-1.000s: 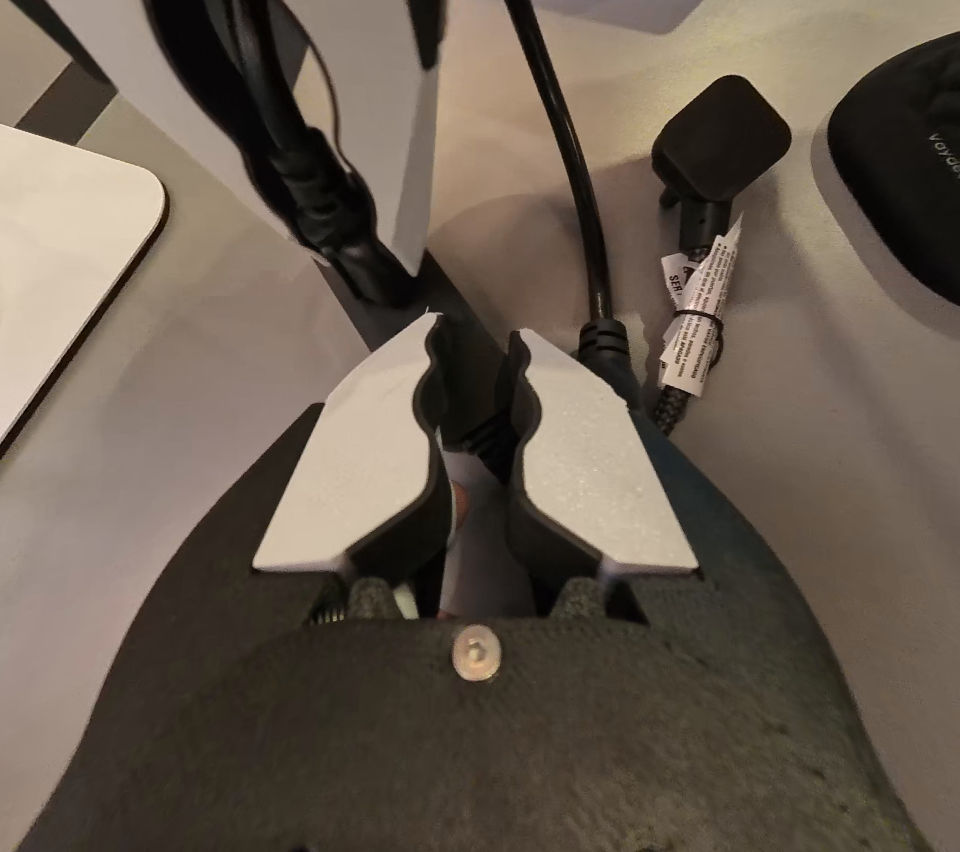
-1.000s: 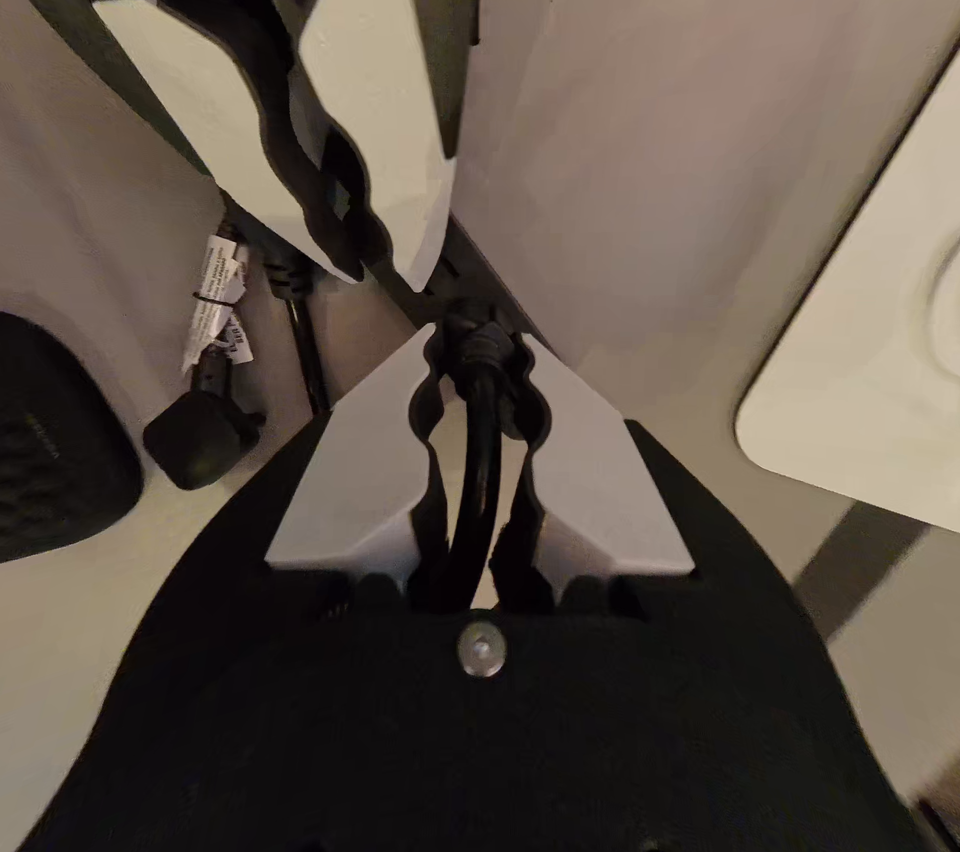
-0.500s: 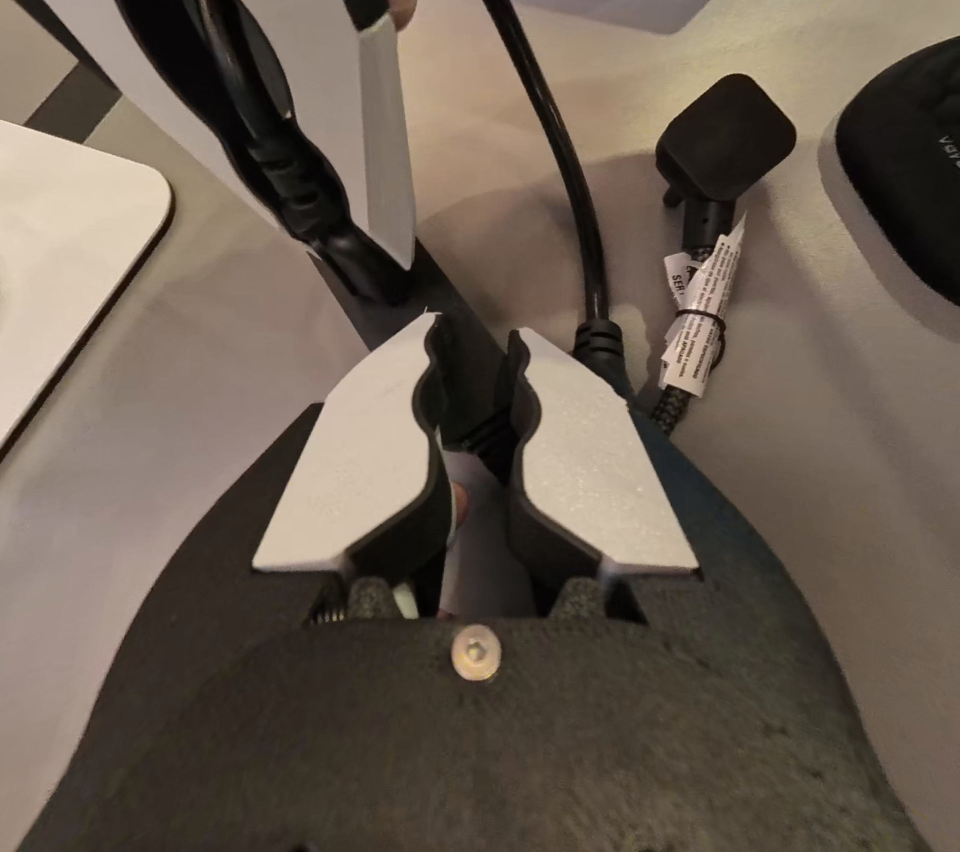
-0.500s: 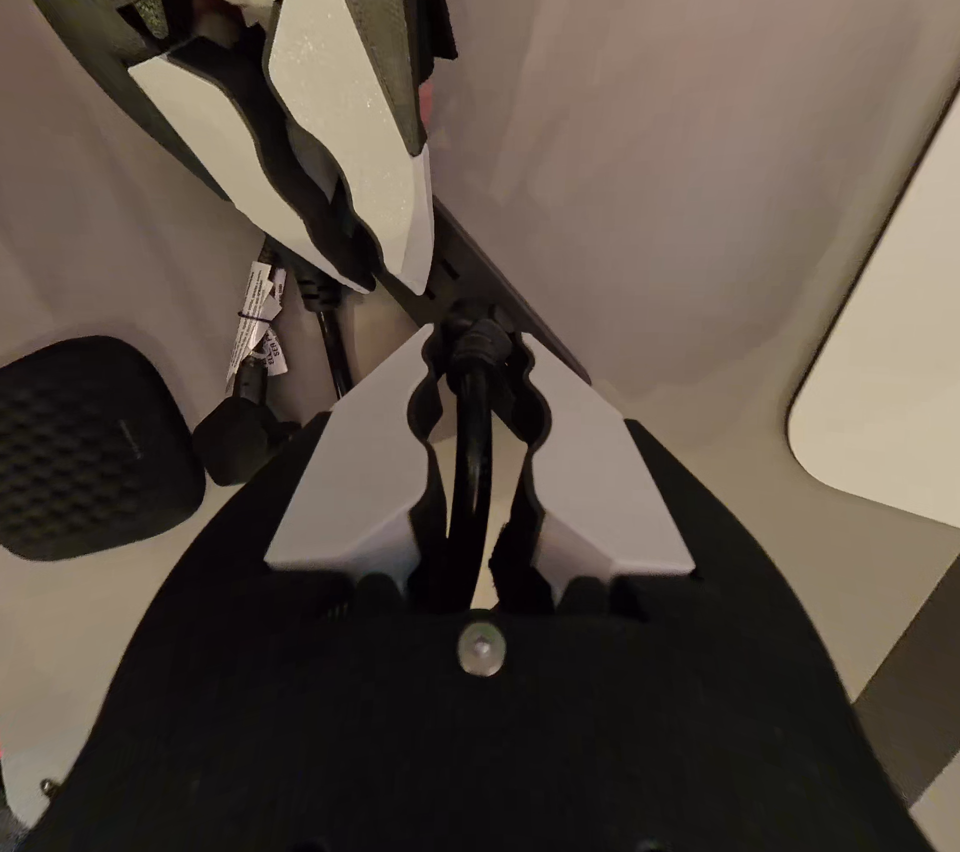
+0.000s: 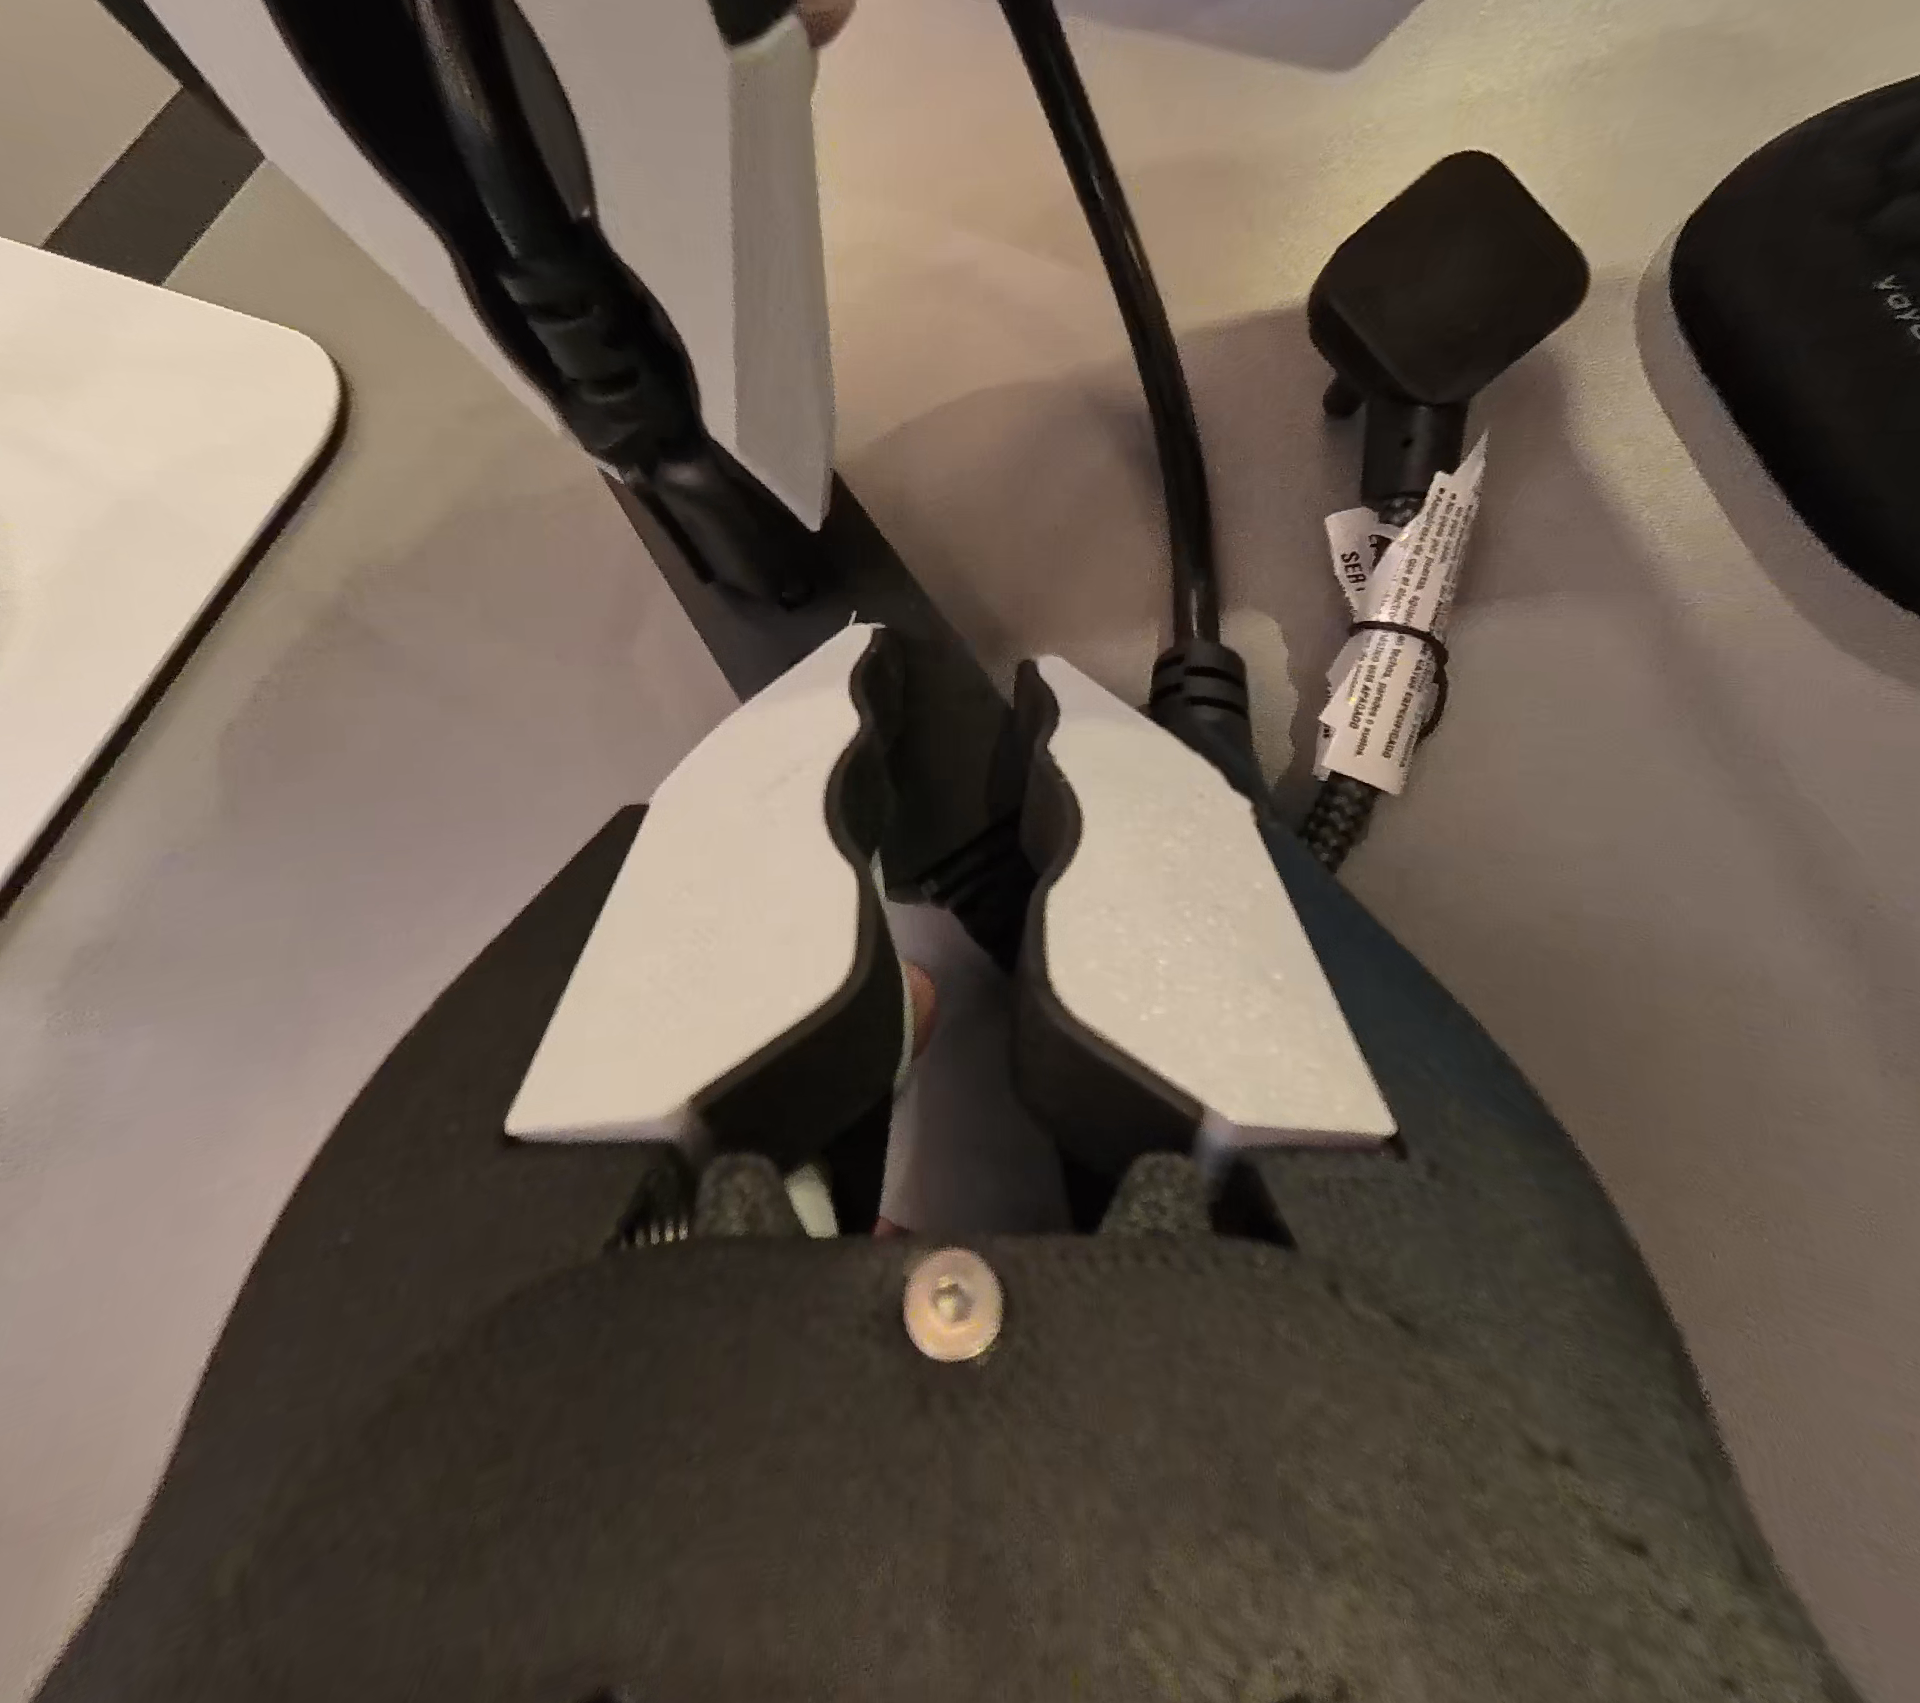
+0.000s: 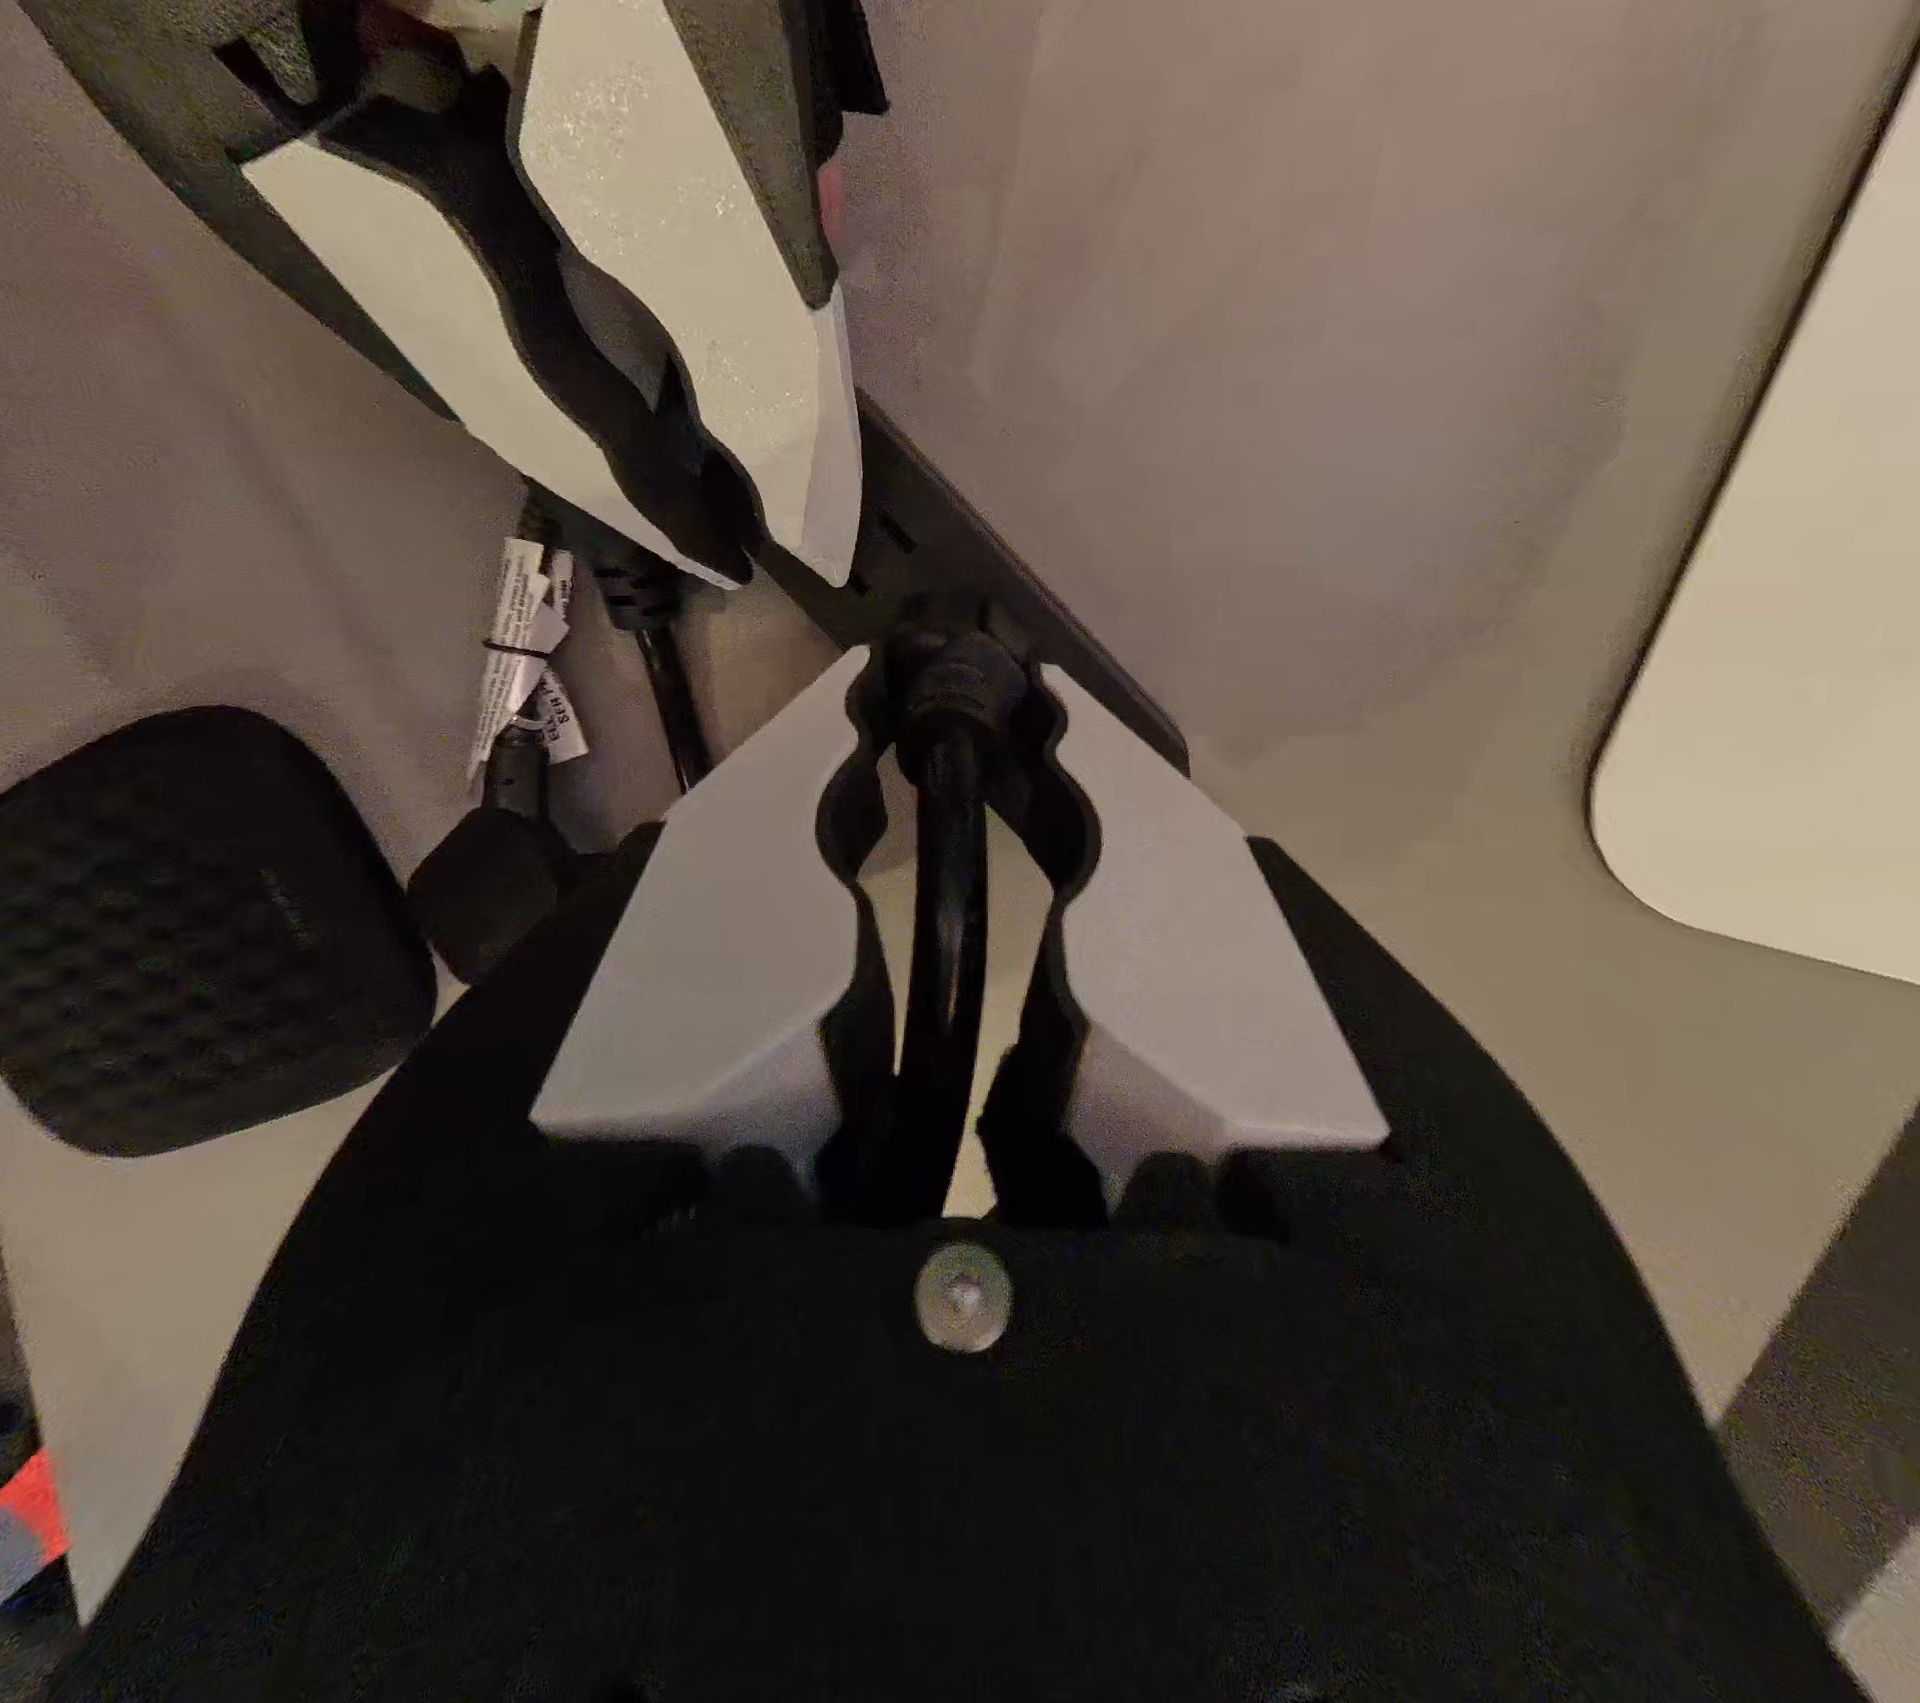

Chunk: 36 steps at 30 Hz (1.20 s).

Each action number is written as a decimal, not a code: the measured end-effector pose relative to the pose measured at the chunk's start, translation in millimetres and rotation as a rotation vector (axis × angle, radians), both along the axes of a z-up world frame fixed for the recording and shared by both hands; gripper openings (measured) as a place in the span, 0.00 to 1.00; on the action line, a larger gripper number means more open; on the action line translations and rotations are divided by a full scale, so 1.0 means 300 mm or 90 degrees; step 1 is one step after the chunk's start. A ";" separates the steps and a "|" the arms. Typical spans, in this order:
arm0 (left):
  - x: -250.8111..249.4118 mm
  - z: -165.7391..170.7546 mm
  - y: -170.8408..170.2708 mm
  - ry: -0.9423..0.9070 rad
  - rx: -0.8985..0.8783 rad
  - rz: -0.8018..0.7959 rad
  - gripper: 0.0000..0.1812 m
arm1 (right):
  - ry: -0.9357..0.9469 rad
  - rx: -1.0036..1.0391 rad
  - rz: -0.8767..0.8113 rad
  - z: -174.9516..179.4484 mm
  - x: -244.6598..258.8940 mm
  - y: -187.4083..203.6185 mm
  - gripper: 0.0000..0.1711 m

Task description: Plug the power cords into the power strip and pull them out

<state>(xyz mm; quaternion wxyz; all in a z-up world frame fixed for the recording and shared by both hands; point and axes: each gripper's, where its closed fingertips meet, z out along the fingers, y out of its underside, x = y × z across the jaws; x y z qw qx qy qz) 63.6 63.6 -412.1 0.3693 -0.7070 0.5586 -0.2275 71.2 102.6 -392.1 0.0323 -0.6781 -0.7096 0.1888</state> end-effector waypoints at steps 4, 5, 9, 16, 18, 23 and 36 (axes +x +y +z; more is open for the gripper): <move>0.000 0.000 0.003 -0.001 -0.002 0.002 0.13 | -0.016 0.081 0.036 0.002 -0.003 0.000 0.11; 0.000 0.000 0.003 -0.002 -0.004 0.002 0.13 | -0.035 0.134 0.051 0.003 -0.003 -0.002 0.11; 0.000 0.001 0.002 -0.001 0.006 0.001 0.14 | -0.084 0.256 0.068 0.012 0.005 -0.005 0.12; -0.001 0.000 0.003 0.000 -0.001 0.003 0.13 | 0.039 -0.006 -0.068 0.091 0.001 0.072 0.11; -0.001 0.000 0.003 -0.001 -0.001 0.003 0.13 | -0.015 0.048 -0.008 0.073 0.039 0.065 0.12; 0.000 0.002 0.003 -0.002 -0.003 0.001 0.13 | 0.029 0.136 0.002 0.132 0.015 0.034 0.12; 0.000 0.006 0.001 -0.003 0.001 -0.003 0.13 | 0.051 0.216 -0.142 0.193 0.213 0.000 0.12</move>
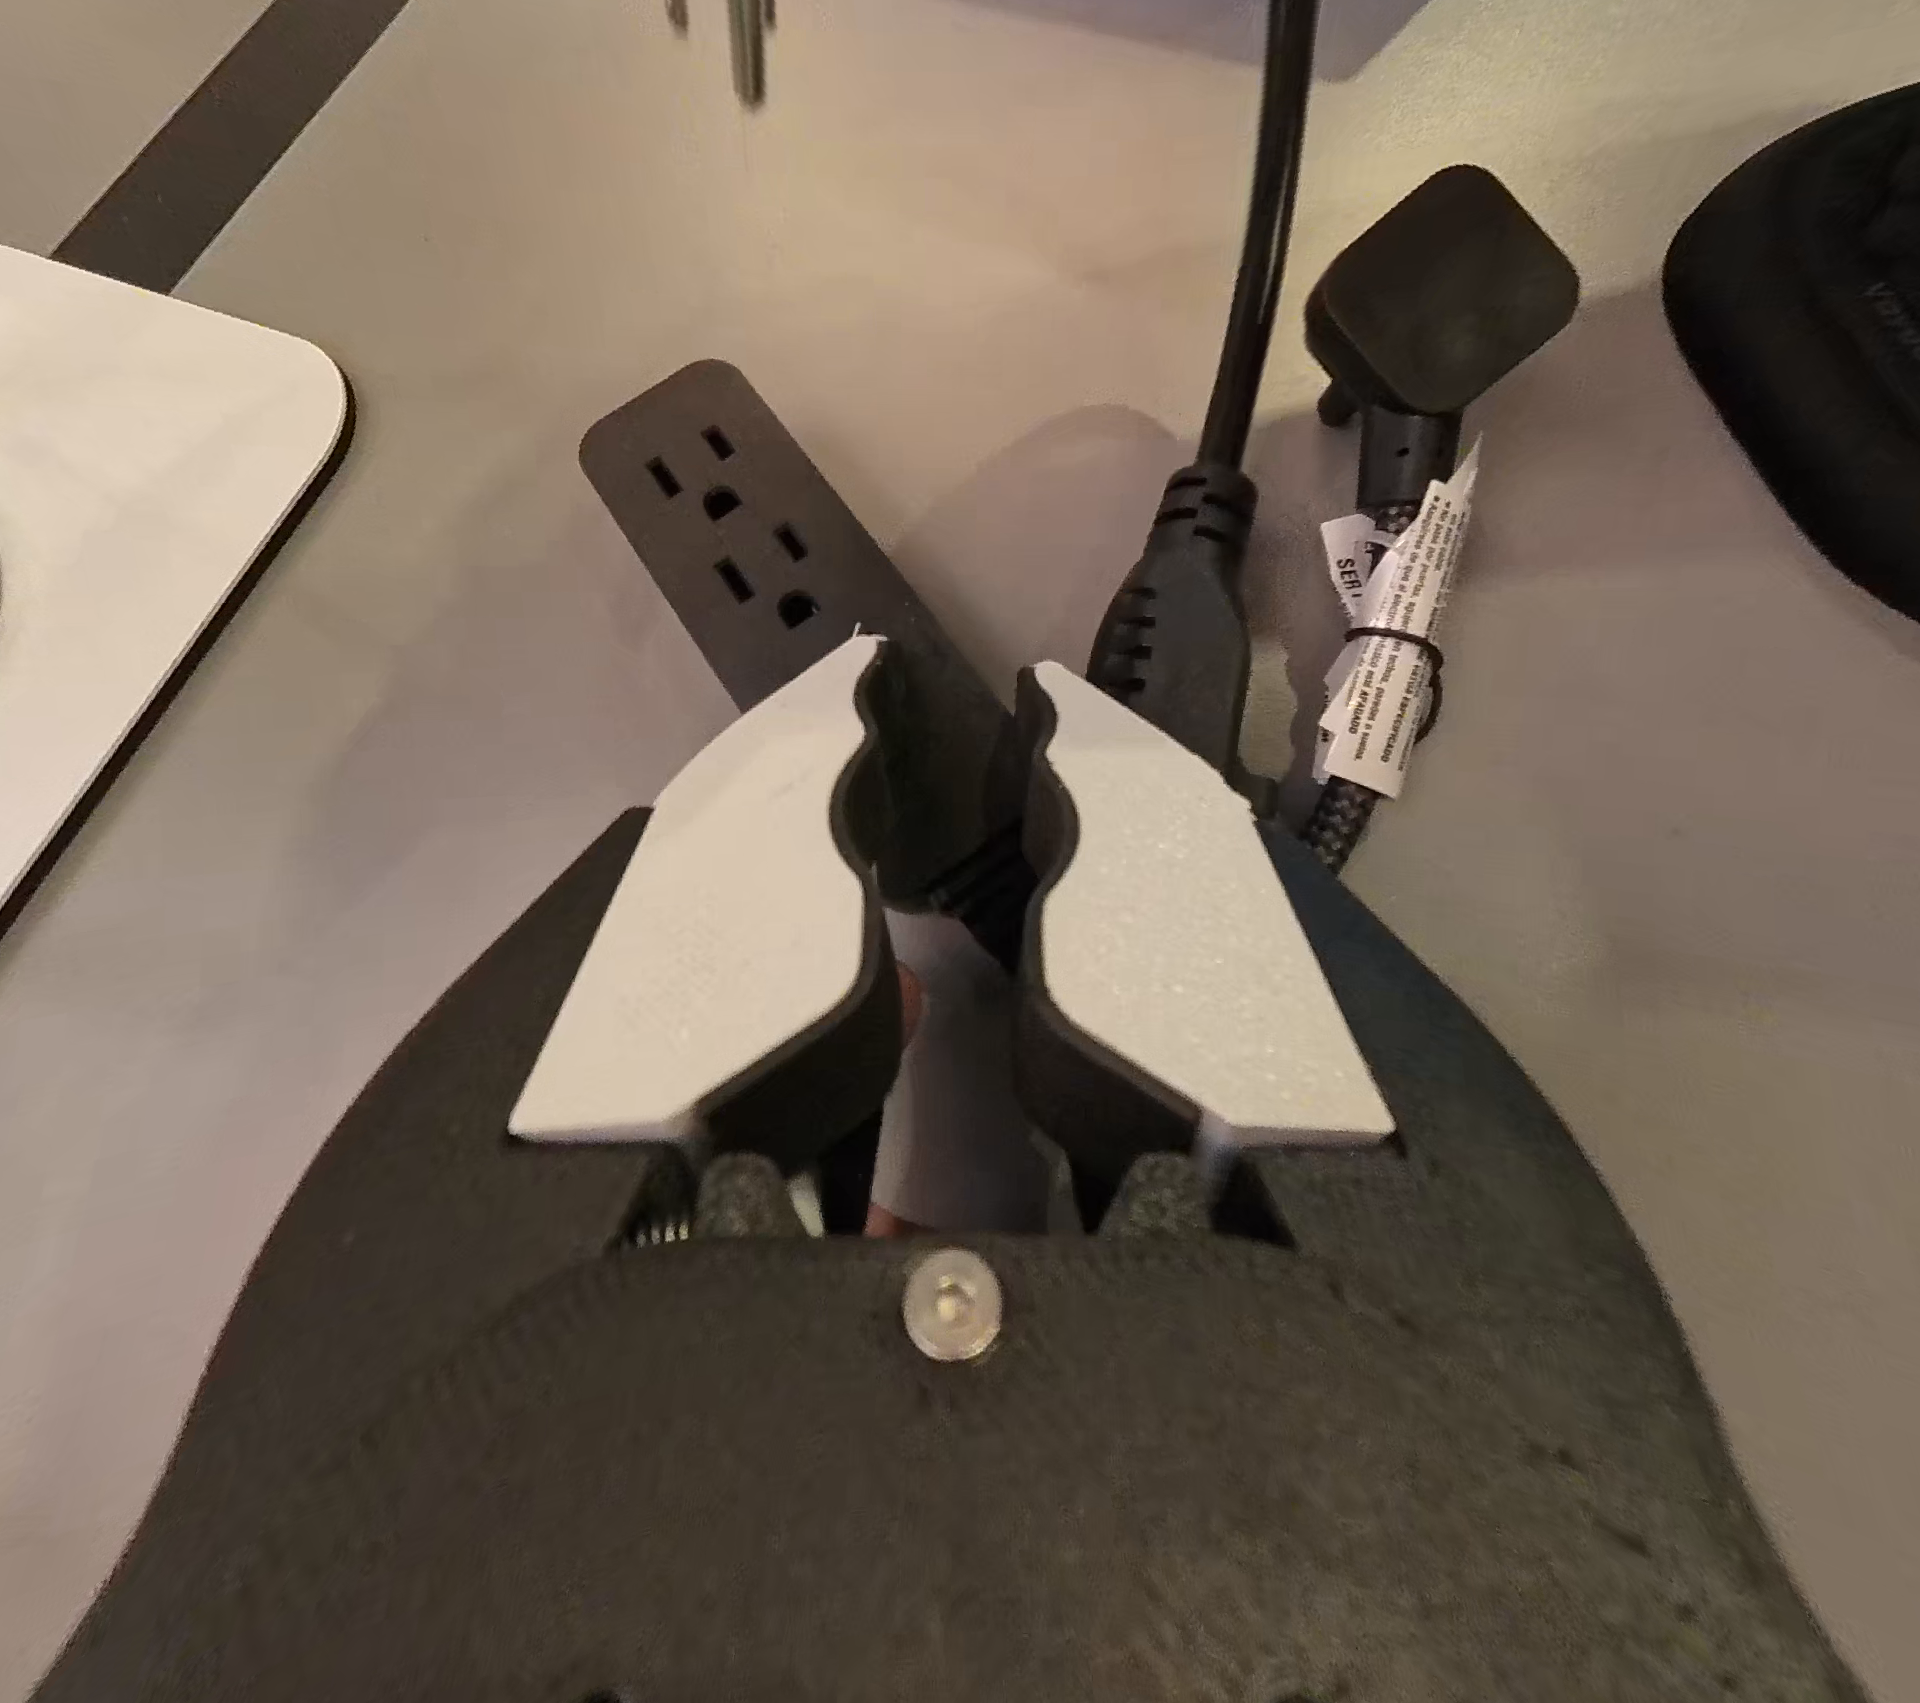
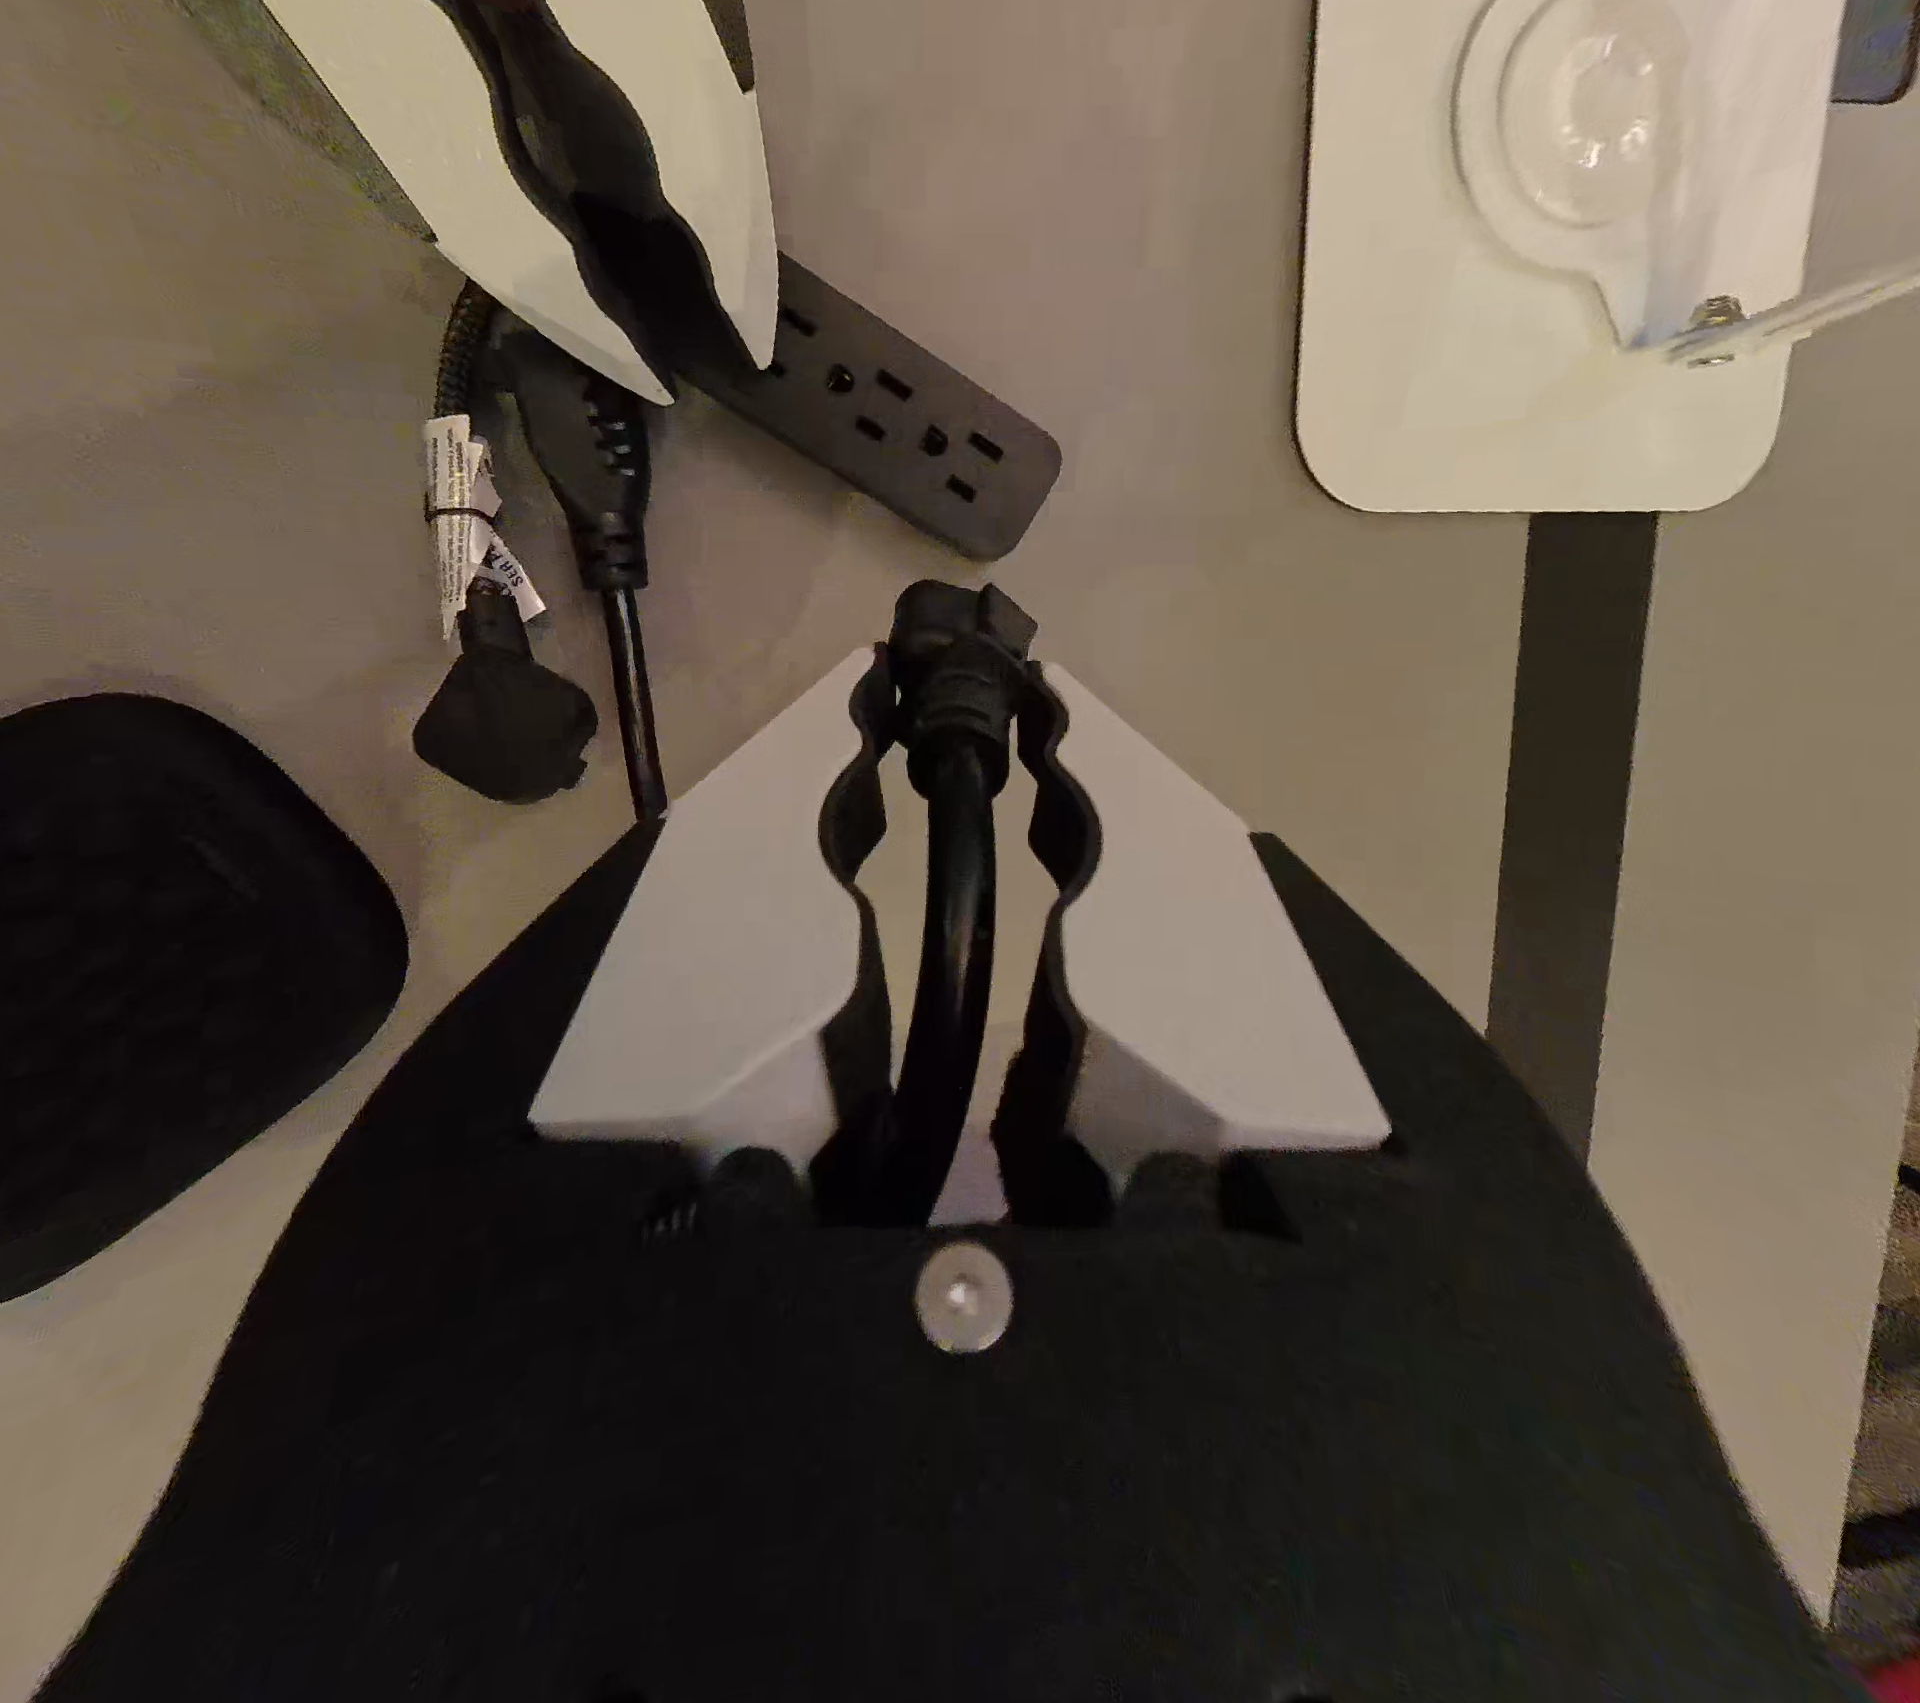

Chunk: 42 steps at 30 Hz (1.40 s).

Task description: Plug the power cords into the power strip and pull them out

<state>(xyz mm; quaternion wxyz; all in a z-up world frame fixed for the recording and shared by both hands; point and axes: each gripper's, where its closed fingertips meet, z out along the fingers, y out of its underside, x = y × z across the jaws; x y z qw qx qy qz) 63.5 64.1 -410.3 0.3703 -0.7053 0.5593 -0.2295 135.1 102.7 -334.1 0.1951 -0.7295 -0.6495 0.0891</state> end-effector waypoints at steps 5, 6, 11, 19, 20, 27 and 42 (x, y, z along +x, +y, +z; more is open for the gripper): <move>0.000 0.002 0.000 -0.004 -0.009 -0.003 0.12 | 0.013 0.060 -0.048 0.129 0.106 0.003 0.12; 0.000 0.002 -0.001 -0.004 -0.008 -0.003 0.12 | 0.025 0.080 -0.065 0.167 0.135 0.013 0.12; 0.000 0.004 -0.004 -0.009 -0.021 -0.009 0.13 | 0.048 0.146 -0.156 0.340 0.321 0.042 0.12; 0.000 0.005 -0.003 -0.010 -0.022 -0.007 0.12 | 0.127 0.263 -0.361 0.637 0.719 0.091 0.12; 0.000 0.005 -0.003 -0.010 -0.023 -0.007 0.12 | 0.139 0.275 -0.391 0.652 0.768 0.093 0.12; 0.000 0.006 -0.003 -0.011 -0.025 -0.008 0.12 | 0.184 0.293 -0.562 0.530 1.026 0.090 0.12; 0.001 0.007 -0.005 -0.015 -0.035 -0.010 0.12 | 0.244 0.306 -0.815 0.162 1.284 -0.012 0.12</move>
